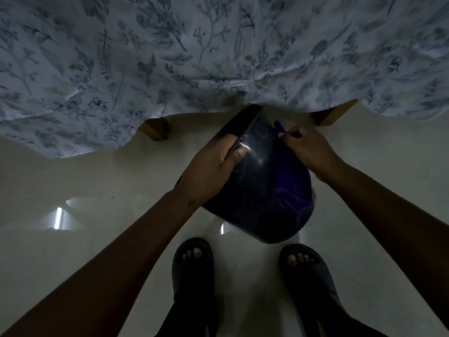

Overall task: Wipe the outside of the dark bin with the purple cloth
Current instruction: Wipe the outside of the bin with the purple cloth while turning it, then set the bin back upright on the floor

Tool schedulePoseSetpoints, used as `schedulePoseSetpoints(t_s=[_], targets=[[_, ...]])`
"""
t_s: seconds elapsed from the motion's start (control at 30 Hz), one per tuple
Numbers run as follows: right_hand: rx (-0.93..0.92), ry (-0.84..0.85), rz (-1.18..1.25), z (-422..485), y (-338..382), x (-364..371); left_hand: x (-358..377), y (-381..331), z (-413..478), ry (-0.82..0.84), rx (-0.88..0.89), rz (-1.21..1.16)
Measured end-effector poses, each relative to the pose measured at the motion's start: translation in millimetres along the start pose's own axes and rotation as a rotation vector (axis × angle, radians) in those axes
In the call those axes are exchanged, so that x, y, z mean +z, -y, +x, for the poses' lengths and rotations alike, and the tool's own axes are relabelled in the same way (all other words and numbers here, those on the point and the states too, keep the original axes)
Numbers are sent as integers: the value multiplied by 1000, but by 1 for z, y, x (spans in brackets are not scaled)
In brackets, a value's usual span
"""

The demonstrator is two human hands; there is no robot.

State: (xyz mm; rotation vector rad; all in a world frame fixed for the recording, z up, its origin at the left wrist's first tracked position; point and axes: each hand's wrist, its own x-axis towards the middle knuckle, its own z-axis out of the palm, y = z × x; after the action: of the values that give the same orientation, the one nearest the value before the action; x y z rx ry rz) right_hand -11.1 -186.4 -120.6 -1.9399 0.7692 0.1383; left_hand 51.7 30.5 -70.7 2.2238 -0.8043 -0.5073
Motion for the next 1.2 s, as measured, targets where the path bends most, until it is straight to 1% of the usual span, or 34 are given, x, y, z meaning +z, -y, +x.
schedulePoseSetpoints(t_s=[0.2, 0.27, 0.33, 0.4, 0.47, 0.53, 0.6, 0.67, 0.73, 0.83, 0.93, 1.0, 1.03, 1.1, 1.17, 1.2], targets=[[143, -96, 105, -24, -5, -1, 3, -14, -28, 3, 205, 176], [180, -125, 154, -32, -12, -2, 4, -16, -39, -9, 309, 260], [237, -142, 254, -43, -19, -2, 4, -14, -47, -7, 422, 358], [275, -163, 436, -58, -21, -4, 9, -11, -55, 32, 477, 426], [252, -186, 601, -72, -16, -8, 18, -4, -64, 72, 516, 461], [182, -234, 707, -82, -12, -15, 26, 4, -74, 113, 555, 483], [136, -294, 780, -88, -3, -25, 32, 9, -81, 141, 575, 519], [89, -325, 792, -93, 4, -37, 35, 9, -84, 149, 593, 547], [27, -340, 738, -95, 13, -47, 38, 7, -86, 156, 642, 561], [-73, -331, 587, -98, 26, -54, 44, 3, -88, 162, 684, 548], [-212, -312, 395, -104, 35, -48, 45, 1, -88, 156, 669, 527], [-301, -306, 220, -103, 36, -35, 46, 4, -87, 171, 679, 513], [-339, -285, 106, -100, 33, -28, 48, 6, -87, 185, 684, 507], [-373, -165, -118, -93, 20, -13, 52, 10, -89, 220, 667, 491], [-365, -25, -239, -92, 7, -5, 55, 14, -90, 245, 628, 475], [-373, -10, -268, -94, 2, -3, 57, 18, -90, 247, 618, 476]])
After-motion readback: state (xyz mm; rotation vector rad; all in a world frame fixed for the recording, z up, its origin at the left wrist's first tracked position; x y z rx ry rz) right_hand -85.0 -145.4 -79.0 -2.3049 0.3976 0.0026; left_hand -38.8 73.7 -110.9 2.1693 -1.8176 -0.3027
